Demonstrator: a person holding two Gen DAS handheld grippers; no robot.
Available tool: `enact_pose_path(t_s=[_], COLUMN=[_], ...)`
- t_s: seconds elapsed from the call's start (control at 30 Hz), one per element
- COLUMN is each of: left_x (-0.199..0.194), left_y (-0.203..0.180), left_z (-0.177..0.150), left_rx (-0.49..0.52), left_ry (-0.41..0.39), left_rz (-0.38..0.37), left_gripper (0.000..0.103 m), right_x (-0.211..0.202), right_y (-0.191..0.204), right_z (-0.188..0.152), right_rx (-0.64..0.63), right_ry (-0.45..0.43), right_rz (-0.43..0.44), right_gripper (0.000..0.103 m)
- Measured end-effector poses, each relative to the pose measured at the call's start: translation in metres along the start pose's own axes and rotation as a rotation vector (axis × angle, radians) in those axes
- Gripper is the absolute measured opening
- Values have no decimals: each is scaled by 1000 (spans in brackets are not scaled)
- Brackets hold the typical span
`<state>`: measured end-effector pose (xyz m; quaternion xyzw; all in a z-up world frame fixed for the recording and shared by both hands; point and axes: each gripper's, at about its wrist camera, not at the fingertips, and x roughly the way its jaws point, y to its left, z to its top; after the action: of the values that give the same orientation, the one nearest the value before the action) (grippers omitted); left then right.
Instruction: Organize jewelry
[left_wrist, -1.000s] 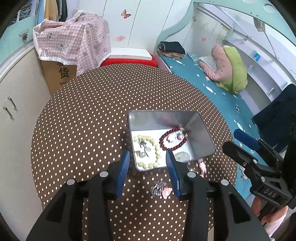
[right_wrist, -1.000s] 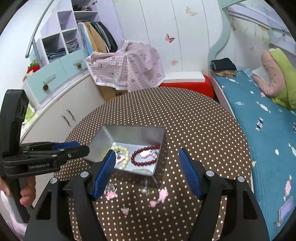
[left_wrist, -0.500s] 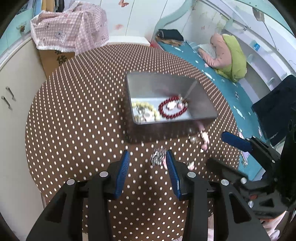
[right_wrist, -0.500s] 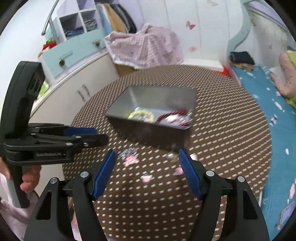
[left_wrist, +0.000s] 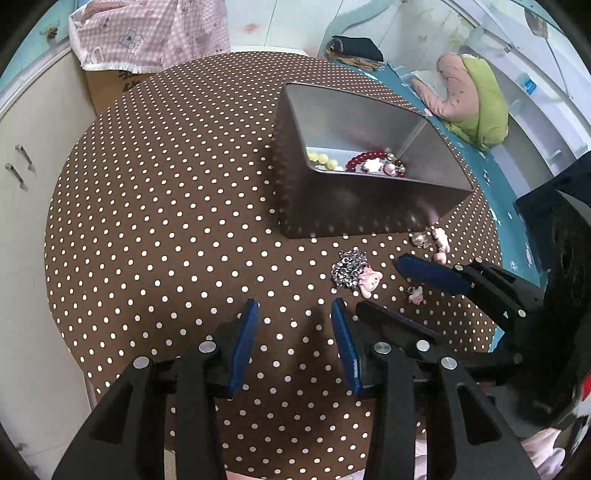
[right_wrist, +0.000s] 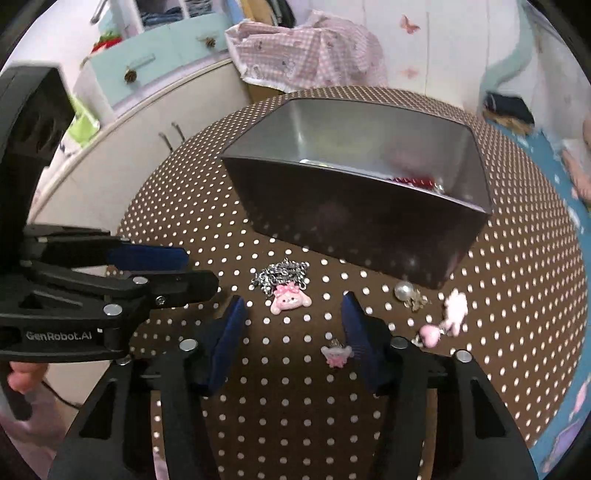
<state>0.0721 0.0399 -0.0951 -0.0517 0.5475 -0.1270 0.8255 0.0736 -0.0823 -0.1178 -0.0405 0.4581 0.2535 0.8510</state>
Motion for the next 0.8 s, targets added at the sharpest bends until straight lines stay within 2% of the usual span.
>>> enact_pose_path(t_s=[0.1, 0.13, 0.17, 0.3, 0.47, 0.73, 0.8], left_x=[-1, -1, -1, 3, 5, 13, 13], left_y=[0, 0, 2, -2, -6, -26, -25], left_z=[0, 0, 0, 0, 4, 12, 10], left_rx=[-4, -5, -6, -10, -6, 21, 20], left_ry=[0, 0, 1, 11, 12, 22, 20], left_rz=[-7, -8, -9, -12, -19, -30, -30], left_gripper=[39, 39, 39, 39, 39, 39, 39], right_x=[2, 2, 2, -2, -15, -31, -28], right_y=[3, 4, 4, -1, -15, -32, -35], right_z=[3, 4, 5, 6, 4, 0, 1], right_rx=[-22, -33, -41, -27, 14, 92, 119], right_ry=[-7, -6, -5, -3, -18, -44, -13], right_rz=[-7, -18, -15, -1, -21, -43, -7], right_gripper=[35, 27, 24, 22, 13, 16, 16])
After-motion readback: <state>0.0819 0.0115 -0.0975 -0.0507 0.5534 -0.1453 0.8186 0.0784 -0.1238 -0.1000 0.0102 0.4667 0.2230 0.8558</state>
